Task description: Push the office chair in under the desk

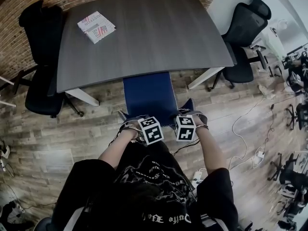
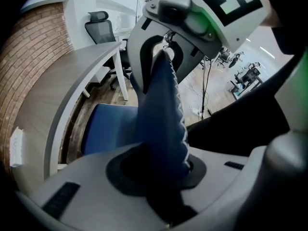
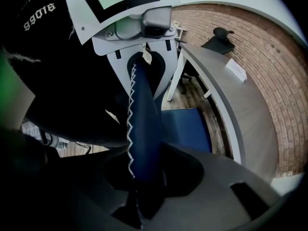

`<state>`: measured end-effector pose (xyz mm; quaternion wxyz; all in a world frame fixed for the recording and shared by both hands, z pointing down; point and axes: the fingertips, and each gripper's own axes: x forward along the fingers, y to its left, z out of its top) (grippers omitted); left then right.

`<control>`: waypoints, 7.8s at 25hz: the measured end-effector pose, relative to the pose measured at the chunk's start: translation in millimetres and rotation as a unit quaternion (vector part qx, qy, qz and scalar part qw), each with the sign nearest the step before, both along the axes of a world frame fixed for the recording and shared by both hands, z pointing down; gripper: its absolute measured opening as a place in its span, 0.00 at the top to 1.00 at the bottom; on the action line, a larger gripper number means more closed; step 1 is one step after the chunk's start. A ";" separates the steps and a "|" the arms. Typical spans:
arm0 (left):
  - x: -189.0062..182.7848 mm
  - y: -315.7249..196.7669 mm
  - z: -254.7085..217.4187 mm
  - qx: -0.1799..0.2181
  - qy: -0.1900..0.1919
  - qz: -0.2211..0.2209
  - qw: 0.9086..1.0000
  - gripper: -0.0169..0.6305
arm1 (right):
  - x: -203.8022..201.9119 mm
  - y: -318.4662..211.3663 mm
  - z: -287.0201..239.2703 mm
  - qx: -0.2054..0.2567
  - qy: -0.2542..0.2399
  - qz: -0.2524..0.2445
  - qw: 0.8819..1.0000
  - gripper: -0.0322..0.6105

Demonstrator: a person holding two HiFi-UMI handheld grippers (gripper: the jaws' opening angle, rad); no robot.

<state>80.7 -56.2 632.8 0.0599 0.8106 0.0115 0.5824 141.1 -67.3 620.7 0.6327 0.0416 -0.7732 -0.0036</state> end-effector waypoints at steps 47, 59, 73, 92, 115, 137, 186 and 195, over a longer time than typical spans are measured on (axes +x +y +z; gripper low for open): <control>19.3 -99.2 4.8 -0.005 -0.014 -0.022 1.000 0.82 | 20.7 -105.0 5.0 0.014 0.001 -0.029 0.999 0.81; 22.9 -121.8 5.2 -0.004 -0.016 -0.029 0.999 0.82 | 24.1 -124.4 4.4 0.002 -0.001 -0.024 1.000 0.81; 22.1 -142.0 10.3 -0.011 -0.022 -0.025 0.999 0.82 | 23.6 -145.5 9.3 -0.001 -0.006 -0.030 1.000 0.81; 24.0 -175.3 10.6 -0.011 -0.025 -0.029 0.999 0.82 | 24.7 -178.4 8.5 -0.002 -0.013 -0.034 0.999 0.81; 18.9 -195.5 23.0 -0.012 -0.027 -0.020 0.999 0.81 | 19.9 -194.6 21.9 -0.013 -0.012 -0.037 0.999 0.80; 19.8 -198.3 30.0 -0.015 -0.027 -0.022 0.999 0.79 | 19.4 -198.1 27.1 -0.012 -0.023 -0.039 0.999 0.79; 5.2 -207.2 -38.4 0.039 0.103 -0.139 0.984 0.53 | 4.5 -196.5 -42.5 0.017 -0.171 0.155 0.973 0.60; -9.7 -214.8 -97.6 0.086 0.249 -0.254 0.931 0.53 | 8.1 -213.6 -88.4 0.117 -0.271 0.275 0.915 0.60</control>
